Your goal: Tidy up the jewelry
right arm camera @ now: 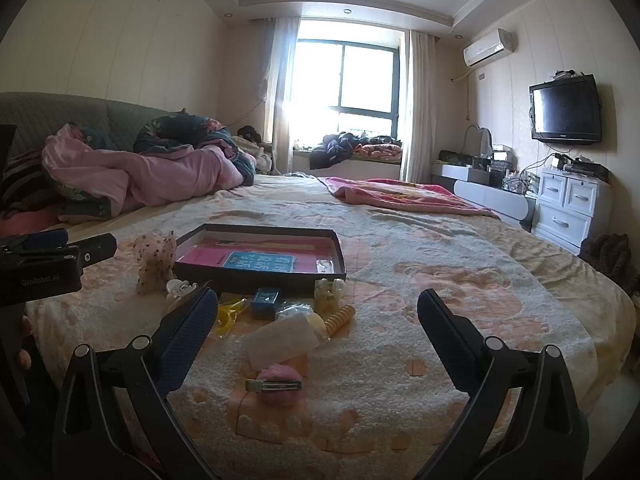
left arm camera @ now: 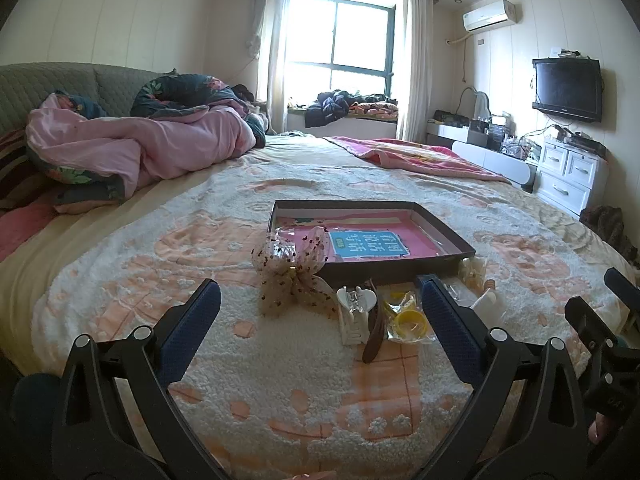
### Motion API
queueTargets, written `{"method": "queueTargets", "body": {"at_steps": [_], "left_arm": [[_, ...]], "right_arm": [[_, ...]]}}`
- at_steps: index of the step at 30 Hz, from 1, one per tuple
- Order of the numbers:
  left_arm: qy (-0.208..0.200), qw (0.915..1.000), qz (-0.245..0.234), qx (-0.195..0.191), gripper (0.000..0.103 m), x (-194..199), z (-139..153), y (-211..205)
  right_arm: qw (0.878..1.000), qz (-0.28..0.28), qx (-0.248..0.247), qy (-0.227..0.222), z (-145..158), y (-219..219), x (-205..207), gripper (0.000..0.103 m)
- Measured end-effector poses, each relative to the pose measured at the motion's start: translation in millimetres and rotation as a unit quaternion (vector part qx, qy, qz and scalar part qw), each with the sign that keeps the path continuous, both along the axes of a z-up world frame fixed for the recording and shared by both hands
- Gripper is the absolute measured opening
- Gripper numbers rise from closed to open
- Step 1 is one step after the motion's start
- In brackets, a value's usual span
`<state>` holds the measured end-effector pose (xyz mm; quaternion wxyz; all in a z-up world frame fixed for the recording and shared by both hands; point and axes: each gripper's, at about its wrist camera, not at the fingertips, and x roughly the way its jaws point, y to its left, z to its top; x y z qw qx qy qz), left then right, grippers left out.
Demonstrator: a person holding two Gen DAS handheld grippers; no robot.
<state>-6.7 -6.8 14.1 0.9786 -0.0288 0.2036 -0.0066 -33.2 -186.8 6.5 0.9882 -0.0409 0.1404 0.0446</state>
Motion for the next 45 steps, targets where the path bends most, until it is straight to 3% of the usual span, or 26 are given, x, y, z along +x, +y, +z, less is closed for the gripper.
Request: {"method": "queueTargets", "body": {"at_steps": [18, 33, 45], "left_arm": [[0.006, 1.0000, 0.002, 0.000, 0.092, 1.8, -2.4, 3.0], [0.032, 0.9991, 0.027, -0.010, 0.092, 17.0, -13.0, 26.0], [0.087, 0.9957, 0.017, -0.027, 0.092, 47.6, -34.5, 35.7]], "right_arm": [[1.000, 0.002, 0.002, 0.006, -0.6, -2.0, 0.7, 0.097], [0.996, 0.064, -0.015, 0.054, -13.1, 18.6, 16.6, 0.097], [0.990, 0.083, -0.027, 0.110, -38.5, 33.8, 43.9, 0.097]]}}
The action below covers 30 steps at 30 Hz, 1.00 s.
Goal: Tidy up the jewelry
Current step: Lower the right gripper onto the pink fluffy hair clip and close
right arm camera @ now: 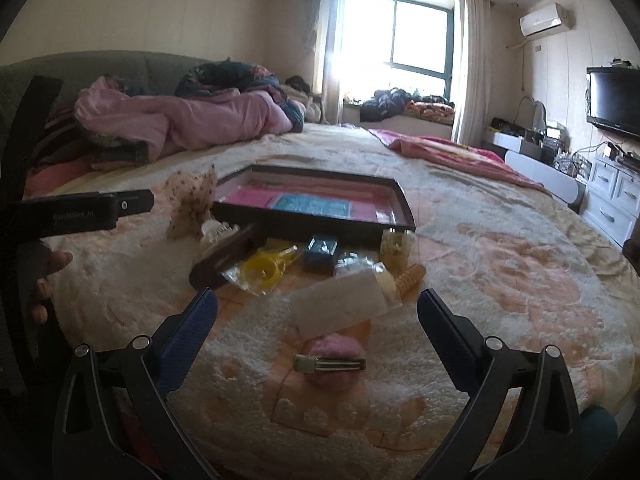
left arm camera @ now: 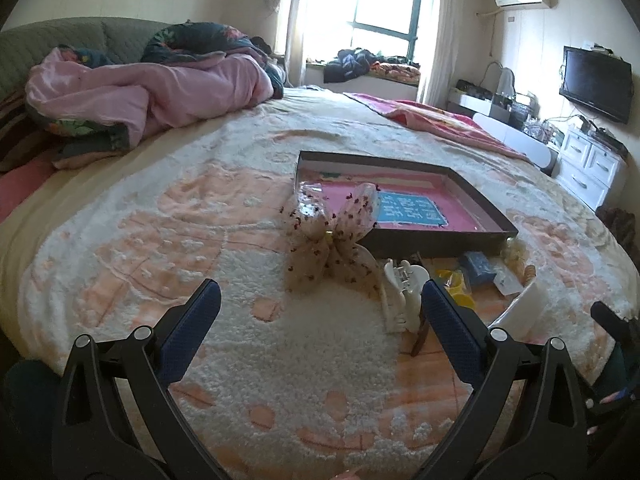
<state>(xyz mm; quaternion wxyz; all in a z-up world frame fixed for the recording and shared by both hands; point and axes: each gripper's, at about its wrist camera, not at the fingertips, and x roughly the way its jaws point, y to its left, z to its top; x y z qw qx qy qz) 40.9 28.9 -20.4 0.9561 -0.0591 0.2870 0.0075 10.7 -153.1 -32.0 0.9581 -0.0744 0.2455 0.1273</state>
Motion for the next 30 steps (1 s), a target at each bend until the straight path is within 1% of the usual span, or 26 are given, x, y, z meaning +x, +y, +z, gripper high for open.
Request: {"method": "queueTargets", "body": {"at_steps": [3, 6, 8, 9, 12, 14, 15, 17, 18, 19, 20, 22, 23, 26, 28, 30], "left_arm": [[0.006, 0.9999, -0.010, -0.004, 0.092, 8.2, -3.7, -3.4], [0.024, 0.9994, -0.023, 0.005, 0.092, 20.6, -9.9, -12.0], [0.035, 0.9988, -0.035, -0.001, 0.092, 27.9, -14.1, -13.8], [0.045, 0.9980, -0.044, -0.005, 0.092, 33.3, -17.9, -15.6], [0.055, 0.9969, -0.056, -0.011, 0.092, 41.4, -23.3, -18.8], [0.063, 0.9959, -0.064, -0.012, 0.092, 46.6, -26.7, -22.3], [0.068, 0.9955, -0.065, -0.013, 0.090, 49.8, -27.5, -23.4], [0.082, 0.9939, -0.072, -0.018, 0.083, 56.0, -31.2, -25.2], [0.087, 0.9932, -0.074, -0.021, 0.079, 59.9, -33.1, -26.2], [0.091, 0.9926, -0.077, -0.023, 0.074, 62.6, -34.2, -27.0], [0.093, 0.9921, -0.080, -0.025, 0.073, 64.7, -34.3, -26.6], [0.094, 0.9907, -0.091, -0.036, 0.066, 68.7, -35.1, -27.0], [0.096, 0.9900, -0.096, -0.038, 0.066, 70.5, -35.8, -27.9], [0.102, 0.9877, -0.112, -0.040, 0.058, 75.5, -37.4, -33.8], [0.104, 0.9865, -0.120, -0.041, 0.048, 77.6, -37.9, -37.2], [0.107, 0.9851, -0.128, -0.044, 0.045, 80.3, -37.7, -41.3]], "right_arm": [[1.000, -0.005, -0.006, 0.020, -9.8, -0.1, 5.5, 0.097], [0.999, -0.012, -0.008, 0.040, -18.4, -2.8, 12.7, 0.096], [0.998, -0.016, -0.011, 0.052, -24.2, -4.0, 17.6, 0.083], [0.998, -0.017, -0.011, 0.060, -27.3, -4.9, 20.5, 0.081], [0.997, -0.021, -0.008, 0.080, -34.0, -7.2, 25.9, 0.078], [0.995, -0.024, -0.006, 0.093, -38.1, -8.8, 30.1, 0.070], [0.995, -0.025, -0.005, 0.100, -40.6, -9.9, 32.2, 0.068], [0.993, -0.024, -0.004, 0.115, -45.7, -11.1, 35.7, 0.057], [0.992, -0.024, -0.003, 0.121, -47.0, -11.5, 36.2, 0.054], [0.992, -0.024, -0.002, 0.123, -47.8, -12.4, 37.0, 0.050], [0.992, -0.023, -0.003, 0.121, -47.6, -13.2, 37.0, 0.043], [0.993, -0.021, 0.002, 0.118, -46.5, -14.5, 38.3, 0.043], [0.993, -0.021, 0.004, 0.119, -46.2, -15.5, 39.2, 0.043], [0.993, -0.022, 0.004, 0.115, -44.8, -18.1, 40.8, 0.043], [0.993, -0.023, 0.008, 0.114, -42.9, -20.3, 41.5, 0.043], [0.993, -0.023, 0.012, 0.113, -41.6, -22.8, 42.5, 0.043]]}}
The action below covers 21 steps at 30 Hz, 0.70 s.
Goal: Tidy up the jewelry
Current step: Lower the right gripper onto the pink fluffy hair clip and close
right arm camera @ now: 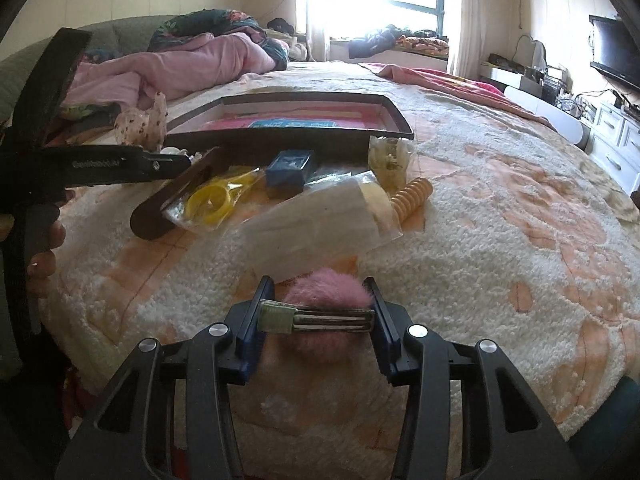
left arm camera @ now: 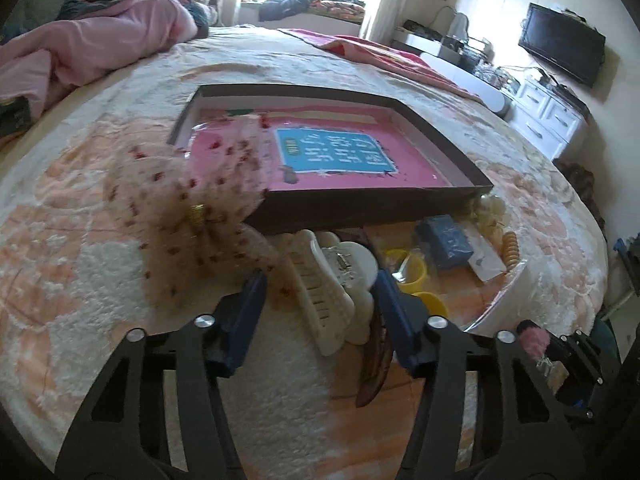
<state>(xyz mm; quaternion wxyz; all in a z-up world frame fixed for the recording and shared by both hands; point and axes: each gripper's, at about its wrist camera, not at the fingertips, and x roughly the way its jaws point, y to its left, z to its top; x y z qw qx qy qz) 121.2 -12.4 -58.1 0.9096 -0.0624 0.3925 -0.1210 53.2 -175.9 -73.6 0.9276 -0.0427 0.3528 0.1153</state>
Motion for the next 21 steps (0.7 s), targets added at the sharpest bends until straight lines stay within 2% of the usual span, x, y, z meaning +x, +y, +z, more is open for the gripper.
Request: {"method": "queueTargets", "body": {"at_steps": [5, 9, 21], "left_arm": [[0.020, 0.9994, -0.011, -0.026, 0.041, 12.3, -1.5, -3.1], [0.020, 0.9988, -0.014, -0.043, 0.027, 14.9, -0.6, 2.9], [0.032, 0.9976, -0.012, -0.060, 0.026, -5.3, 6.6, 25.4]], "right_arm": [[1.000, -0.004, 0.006, -0.008, 4.2, -4.1, 0.2, 0.043], [1.000, -0.004, 0.009, -0.018, 8.0, -4.7, -1.9, 0.043], [0.998, 0.009, 0.020, -0.053, 25.0, -4.3, -5.7, 0.043]]}}
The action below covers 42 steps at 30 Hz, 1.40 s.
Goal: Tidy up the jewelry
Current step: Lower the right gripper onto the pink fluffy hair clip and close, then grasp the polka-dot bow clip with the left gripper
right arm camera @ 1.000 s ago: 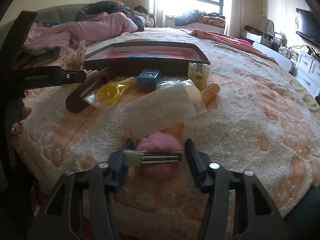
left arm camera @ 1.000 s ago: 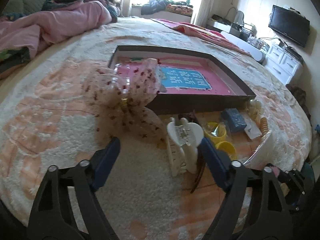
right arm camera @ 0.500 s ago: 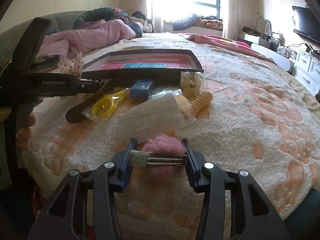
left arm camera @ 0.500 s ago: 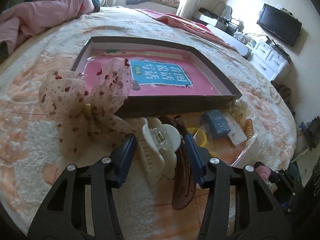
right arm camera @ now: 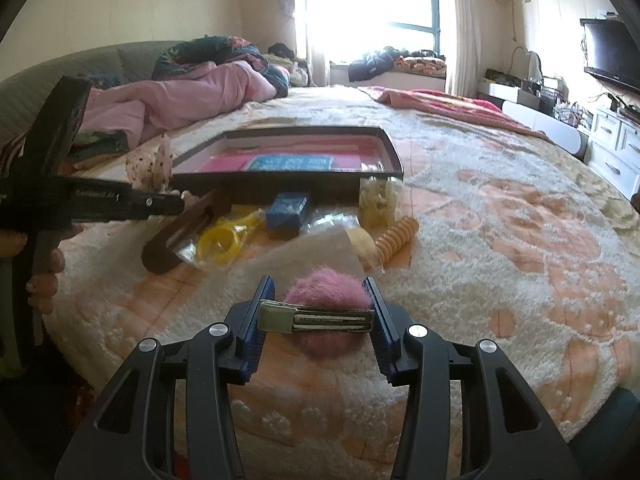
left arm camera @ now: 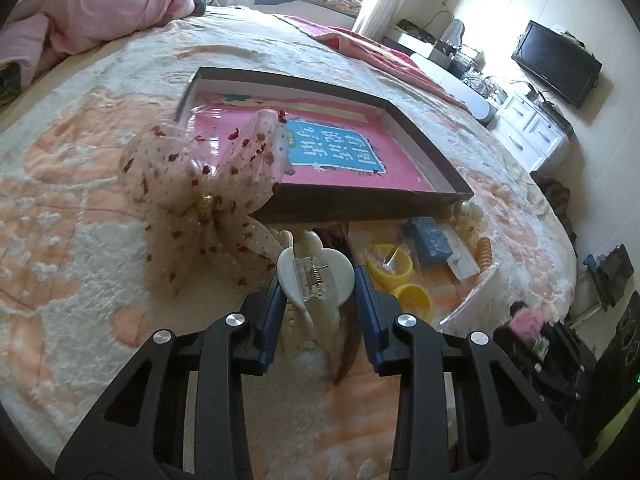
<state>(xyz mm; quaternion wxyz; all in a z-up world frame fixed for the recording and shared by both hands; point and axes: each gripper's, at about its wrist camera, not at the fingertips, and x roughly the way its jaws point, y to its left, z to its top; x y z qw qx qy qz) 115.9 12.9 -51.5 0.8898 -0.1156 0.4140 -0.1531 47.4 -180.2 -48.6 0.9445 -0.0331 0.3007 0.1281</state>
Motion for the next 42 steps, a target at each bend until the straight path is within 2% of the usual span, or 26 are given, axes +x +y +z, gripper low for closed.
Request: {"method": "queueTargets", "body": {"at_steps": [8, 13, 19, 20, 21, 22, 29, 30, 32, 34, 35, 37, 42], "left_arm": [[-0.001, 0.9998, -0.006, 0.019, 0.027, -17.8, 1.9, 7.9], [-0.017, 0.9992, 0.001, 0.037, 0.033, -25.3, 7.1, 13.1], [-0.021, 0.9991, 0.026, 0.027, 0.034, -20.1, 12.5, 34.2], [-0.019, 0.9990, 0.035, 0.021, 0.036, -17.3, 13.1, 40.2], [-0.018, 0.9988, 0.042, 0.015, 0.043, -14.4, 13.4, 45.5], [-0.018, 0.9985, 0.050, 0.013, 0.045, -11.2, 13.4, 50.5], [0.003, 0.9970, 0.078, 0.006, 0.046, 11.3, -1.2, 68.7], [0.008, 0.9970, 0.077, 0.001, 0.044, 13.7, -4.8, 69.5], [0.018, 0.9971, 0.073, -0.013, 0.031, 16.8, -10.9, 71.7], [0.023, 0.9972, 0.065, -0.028, 0.013, 17.9, -14.7, 72.1], [0.020, 0.9975, 0.063, -0.026, 0.011, 17.3, -13.9, 71.3], [0.008, 0.9979, 0.062, -0.016, 0.000, 15.3, -8.7, 69.0], [-0.015, 0.9984, 0.054, -0.011, 0.000, 17.1, 6.0, 66.7]], "right_arm": [[1.000, 0.015, 0.003, -0.014, 5.7, 5.2, -3.6, 0.043], [1.000, 0.020, 0.004, -0.018, 7.5, 6.6, -3.3, 0.043], [1.000, 0.022, 0.005, -0.018, 8.3, 6.7, -1.6, 0.043], [1.000, 0.021, 0.005, -0.020, 8.7, 6.7, -1.5, 0.043], [1.000, 0.021, 0.004, -0.022, 9.6, 7.0, -1.5, 0.043], [1.000, 0.021, 0.003, -0.022, 10.0, 7.3, -0.7, 0.043], [0.999, 0.026, 0.002, -0.027, 13.8, 11.3, 6.2, 0.043], [0.999, 0.026, 0.002, -0.029, 14.7, 11.6, 6.7, 0.043], [0.999, 0.028, 0.001, -0.032, 17.1, 13.3, 10.0, 0.043], [0.999, 0.029, 0.000, -0.036, 18.9, 14.0, 12.5, 0.043], [0.999, 0.030, 0.000, -0.038, 20.3, 14.7, 14.3, 0.043], [0.999, 0.030, 0.000, -0.042, 22.3, 15.8, 15.9, 0.043], [0.998, 0.033, 0.001, -0.053, 29.3, 18.8, 23.4, 0.043]]}}
